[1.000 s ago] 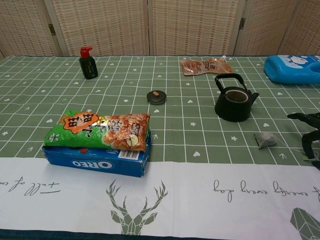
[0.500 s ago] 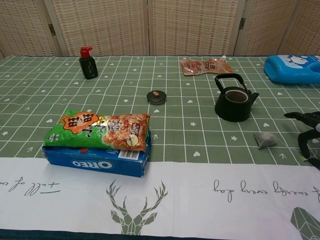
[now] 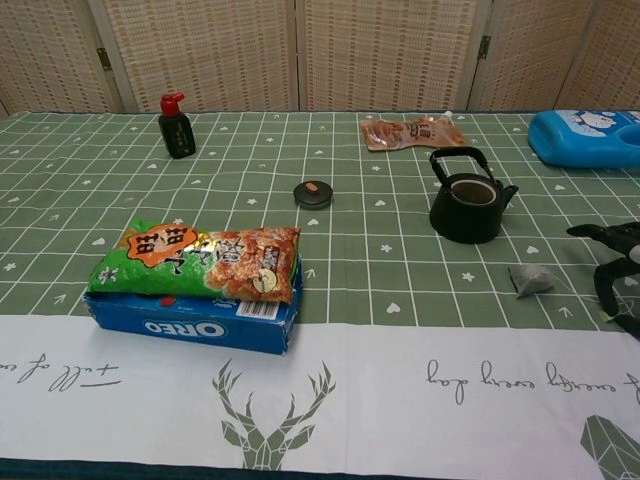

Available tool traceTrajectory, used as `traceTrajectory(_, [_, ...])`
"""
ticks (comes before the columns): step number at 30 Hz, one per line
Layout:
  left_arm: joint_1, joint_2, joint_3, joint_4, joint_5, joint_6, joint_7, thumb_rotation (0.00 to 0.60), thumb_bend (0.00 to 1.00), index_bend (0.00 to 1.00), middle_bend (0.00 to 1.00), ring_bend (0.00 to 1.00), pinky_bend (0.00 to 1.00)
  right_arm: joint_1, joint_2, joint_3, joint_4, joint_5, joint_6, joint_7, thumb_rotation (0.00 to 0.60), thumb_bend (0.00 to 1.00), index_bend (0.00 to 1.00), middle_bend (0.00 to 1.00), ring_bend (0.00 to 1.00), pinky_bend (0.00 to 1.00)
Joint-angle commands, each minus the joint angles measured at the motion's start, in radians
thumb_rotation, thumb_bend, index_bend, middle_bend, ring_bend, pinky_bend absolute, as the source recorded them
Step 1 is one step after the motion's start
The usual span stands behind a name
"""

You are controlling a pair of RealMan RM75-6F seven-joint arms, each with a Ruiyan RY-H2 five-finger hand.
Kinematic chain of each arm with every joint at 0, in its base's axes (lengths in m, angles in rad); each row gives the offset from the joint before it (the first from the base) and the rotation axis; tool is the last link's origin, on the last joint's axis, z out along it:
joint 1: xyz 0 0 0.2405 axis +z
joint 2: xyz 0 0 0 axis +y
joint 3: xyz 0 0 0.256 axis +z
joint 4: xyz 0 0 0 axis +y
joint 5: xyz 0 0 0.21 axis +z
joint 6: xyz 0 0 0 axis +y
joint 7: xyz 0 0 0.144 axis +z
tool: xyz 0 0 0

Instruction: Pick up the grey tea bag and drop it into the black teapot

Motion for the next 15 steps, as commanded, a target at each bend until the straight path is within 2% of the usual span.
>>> traceTrajectory(1, [0.0, 0.0, 0.0, 0.002, 0.003, 0.003, -0.003, 0.6, 0.39, 0.01, 0.07, 0.04, 0.0, 0.001, 0.003, 0.002, -0.004, 0.003, -0.001, 0.0, 0.6, 0.43, 0.67, 0.05, 0.06, 0.0])
traceTrajectory(15, [0.001, -0.002, 0.001, 0.009, 0.012, 0.014, -0.016, 0.6, 0.39, 0.02, 0.07, 0.04, 0.0, 0.001, 0.016, 0.009, -0.03, 0.011, 0.01, -0.008, 0.6, 0.45, 0.7, 0.07, 0.06, 0.0])
